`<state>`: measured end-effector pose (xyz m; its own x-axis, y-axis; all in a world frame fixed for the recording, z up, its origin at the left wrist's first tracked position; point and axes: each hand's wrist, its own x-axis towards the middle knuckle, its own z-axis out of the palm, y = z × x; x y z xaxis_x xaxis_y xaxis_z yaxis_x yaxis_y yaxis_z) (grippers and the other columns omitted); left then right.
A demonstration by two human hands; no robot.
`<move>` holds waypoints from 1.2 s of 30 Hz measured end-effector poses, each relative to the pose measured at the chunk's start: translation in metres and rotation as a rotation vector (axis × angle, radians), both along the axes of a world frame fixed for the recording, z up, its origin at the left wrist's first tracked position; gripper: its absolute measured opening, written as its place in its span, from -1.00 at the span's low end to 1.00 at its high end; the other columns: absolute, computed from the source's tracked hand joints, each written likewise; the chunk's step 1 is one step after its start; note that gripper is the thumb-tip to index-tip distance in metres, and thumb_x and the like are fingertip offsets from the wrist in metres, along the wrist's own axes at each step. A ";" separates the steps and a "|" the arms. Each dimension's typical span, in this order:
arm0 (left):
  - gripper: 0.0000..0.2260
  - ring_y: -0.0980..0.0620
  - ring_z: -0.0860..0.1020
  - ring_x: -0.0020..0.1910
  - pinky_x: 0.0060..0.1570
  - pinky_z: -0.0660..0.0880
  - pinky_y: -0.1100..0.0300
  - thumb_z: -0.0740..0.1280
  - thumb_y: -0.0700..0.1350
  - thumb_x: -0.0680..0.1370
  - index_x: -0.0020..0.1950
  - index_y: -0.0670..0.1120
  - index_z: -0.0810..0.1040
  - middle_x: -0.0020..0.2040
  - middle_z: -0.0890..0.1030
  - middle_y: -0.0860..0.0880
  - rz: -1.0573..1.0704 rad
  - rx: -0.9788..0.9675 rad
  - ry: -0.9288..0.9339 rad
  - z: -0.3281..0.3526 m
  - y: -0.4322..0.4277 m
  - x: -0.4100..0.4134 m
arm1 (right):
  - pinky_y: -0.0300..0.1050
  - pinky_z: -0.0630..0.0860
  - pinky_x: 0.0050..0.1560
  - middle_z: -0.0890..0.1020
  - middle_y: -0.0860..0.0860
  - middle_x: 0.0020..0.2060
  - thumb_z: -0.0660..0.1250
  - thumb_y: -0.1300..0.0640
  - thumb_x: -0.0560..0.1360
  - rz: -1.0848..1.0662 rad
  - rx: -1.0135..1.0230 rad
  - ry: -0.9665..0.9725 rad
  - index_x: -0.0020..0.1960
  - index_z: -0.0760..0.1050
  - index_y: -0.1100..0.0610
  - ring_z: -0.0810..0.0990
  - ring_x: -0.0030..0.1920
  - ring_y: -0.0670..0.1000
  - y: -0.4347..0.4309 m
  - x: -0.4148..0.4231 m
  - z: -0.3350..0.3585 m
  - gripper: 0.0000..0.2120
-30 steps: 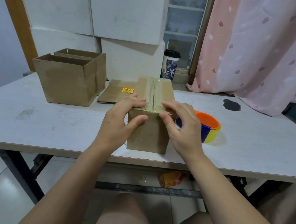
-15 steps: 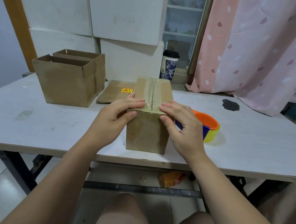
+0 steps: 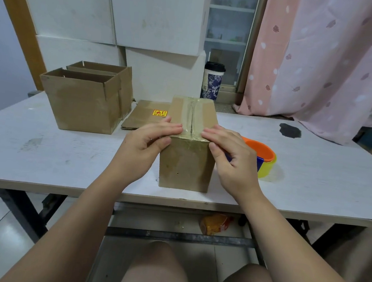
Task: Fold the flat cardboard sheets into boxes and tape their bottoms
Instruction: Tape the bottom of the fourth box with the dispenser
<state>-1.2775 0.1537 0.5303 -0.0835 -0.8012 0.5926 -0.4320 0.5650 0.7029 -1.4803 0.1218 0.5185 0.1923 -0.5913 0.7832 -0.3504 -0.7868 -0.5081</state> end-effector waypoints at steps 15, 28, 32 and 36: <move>-0.50 0.24 0.39 0.30 0.31 0.38 0.09 0.22 -0.32 0.58 0.38 0.17 0.30 0.23 0.50 0.24 0.039 -0.042 -0.083 0.000 0.004 -0.002 | -0.16 0.41 0.29 0.60 -0.17 0.07 0.28 0.19 0.51 0.011 0.065 -0.120 0.08 0.63 0.07 0.50 0.25 -0.14 0.006 0.007 -0.002 -0.79; -0.81 0.34 0.50 0.06 0.18 0.40 -0.03 0.19 0.01 0.56 0.06 0.19 0.56 -0.04 0.58 0.35 0.270 -0.234 -0.028 0.016 0.021 -0.013 | -0.36 0.43 0.03 0.56 -0.15 0.02 0.28 0.22 0.54 0.106 0.262 -0.226 -0.11 0.56 -0.10 0.52 0.09 -0.20 0.010 0.009 0.014 -0.77; -0.78 0.20 0.47 0.19 0.11 0.29 0.48 0.23 -0.13 0.59 0.14 0.03 0.61 0.10 0.55 0.27 0.485 -0.088 -0.097 0.035 -0.009 0.012 | -0.35 0.40 0.03 0.60 -0.11 -0.06 0.21 0.23 0.50 0.170 0.296 -0.202 -0.04 0.54 -0.10 0.54 0.01 -0.17 0.008 0.011 0.019 -0.74; -0.73 0.08 0.39 0.31 0.15 0.25 0.27 0.19 -0.06 0.60 0.25 0.06 0.56 0.32 0.48 0.13 0.539 0.182 -0.277 0.051 -0.035 0.041 | -0.29 0.43 0.07 0.64 -0.10 -0.09 0.16 0.38 0.54 0.236 0.389 -0.208 -0.05 0.58 -0.02 0.57 0.03 -0.12 0.003 0.009 0.022 -0.65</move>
